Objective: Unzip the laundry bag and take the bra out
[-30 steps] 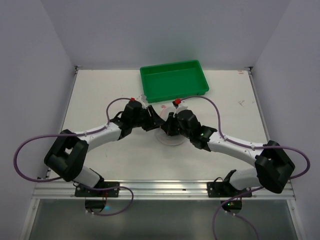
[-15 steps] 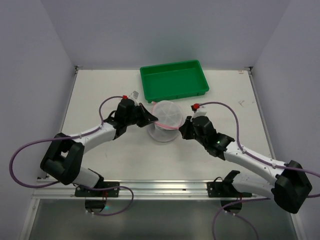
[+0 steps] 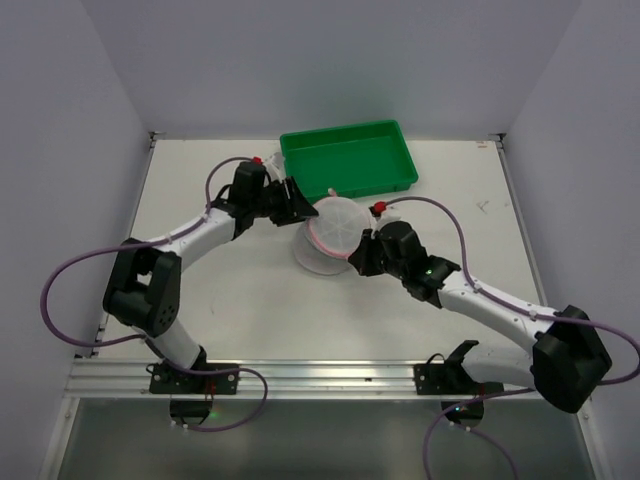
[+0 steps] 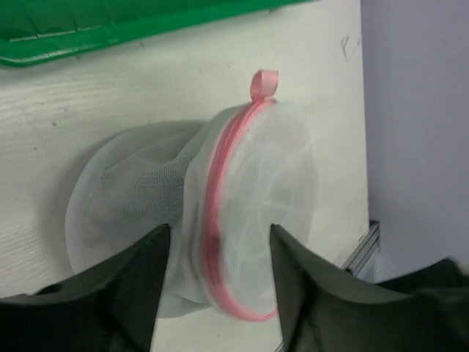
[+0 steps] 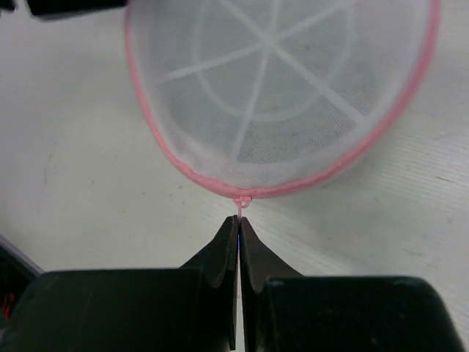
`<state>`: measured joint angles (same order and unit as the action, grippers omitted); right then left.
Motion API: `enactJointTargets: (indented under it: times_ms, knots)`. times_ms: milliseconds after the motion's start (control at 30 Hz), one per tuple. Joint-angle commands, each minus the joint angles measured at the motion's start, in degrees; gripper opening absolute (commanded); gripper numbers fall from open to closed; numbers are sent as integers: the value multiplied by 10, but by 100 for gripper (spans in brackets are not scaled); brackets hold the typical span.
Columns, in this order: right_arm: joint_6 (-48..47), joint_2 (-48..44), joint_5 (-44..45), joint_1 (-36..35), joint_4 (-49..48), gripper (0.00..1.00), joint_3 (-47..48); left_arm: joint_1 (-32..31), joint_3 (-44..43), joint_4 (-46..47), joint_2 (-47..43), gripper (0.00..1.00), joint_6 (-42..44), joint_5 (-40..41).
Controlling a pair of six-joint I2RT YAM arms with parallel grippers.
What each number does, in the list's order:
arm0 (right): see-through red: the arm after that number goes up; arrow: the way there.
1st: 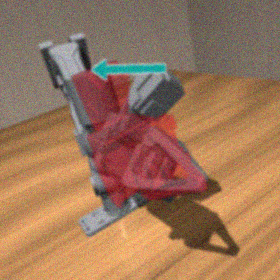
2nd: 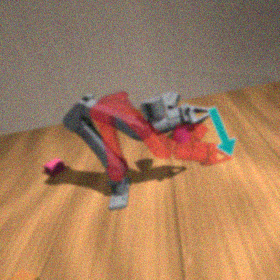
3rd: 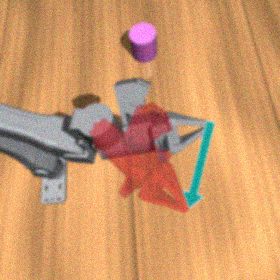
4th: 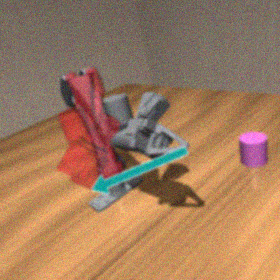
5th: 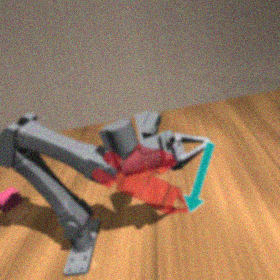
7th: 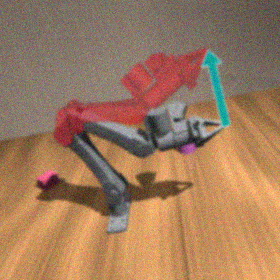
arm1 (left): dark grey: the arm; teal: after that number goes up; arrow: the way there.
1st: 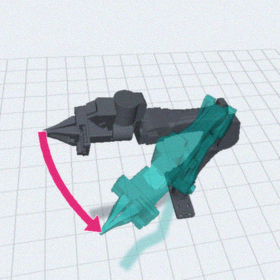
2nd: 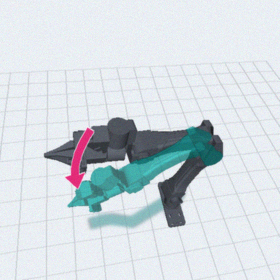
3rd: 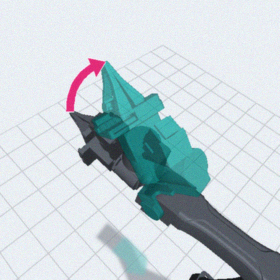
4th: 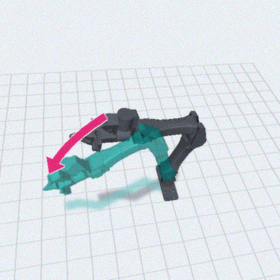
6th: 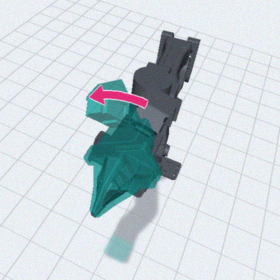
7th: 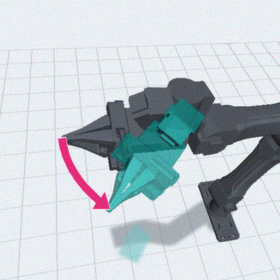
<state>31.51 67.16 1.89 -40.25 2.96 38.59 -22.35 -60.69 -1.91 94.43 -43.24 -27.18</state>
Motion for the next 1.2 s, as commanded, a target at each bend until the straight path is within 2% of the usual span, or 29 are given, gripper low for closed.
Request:
enactJointTargets:
  times_ms: [0,67,100,167,300,500,700,800,833,867,933,1167]
  knots:
    - [10,38,-44,-36,-66,0,59,26,-53,-45,-12,64,10,20]
    - [26,73,-41,-48,-87,0,81,35,-37,-35,-30,90,-9,32]
    - [31,82,-37,-52,-94,0,87,41,-15,-31,-42,94,-22,39]
    - [41,104,-36,-53,-109,0,101,43,8,-35,-81,100,-24,64]
    - [51,125,-35,-62,-124,0,120,42,76,-39,-136,98,-40,68]
    - [53,160,-36,-76,-130,0,147,-2,126,-14,-161,84,-68,49]
    - [58,169,-37,-81,-136,0,147,-51,128,9,-138,66,-86,56]
    - [57,163,-33,-82,-132,0,141,-58,134,31,-127,44,-92,55]
    - [54,155,-27,-82,-125,0,138,-58,137,36,-129,34,-93,57]
    - [52,149,-22,-82,-119,0,128,-58,139,36,-131,14,-93,68]
    - [40,122,-20,-82,-93,0,115,-56,138,24,-139,0,-87,83]
    - [-3,4,44,-70,-13,0,-9,-15,130,20,-139,0,-72,75]
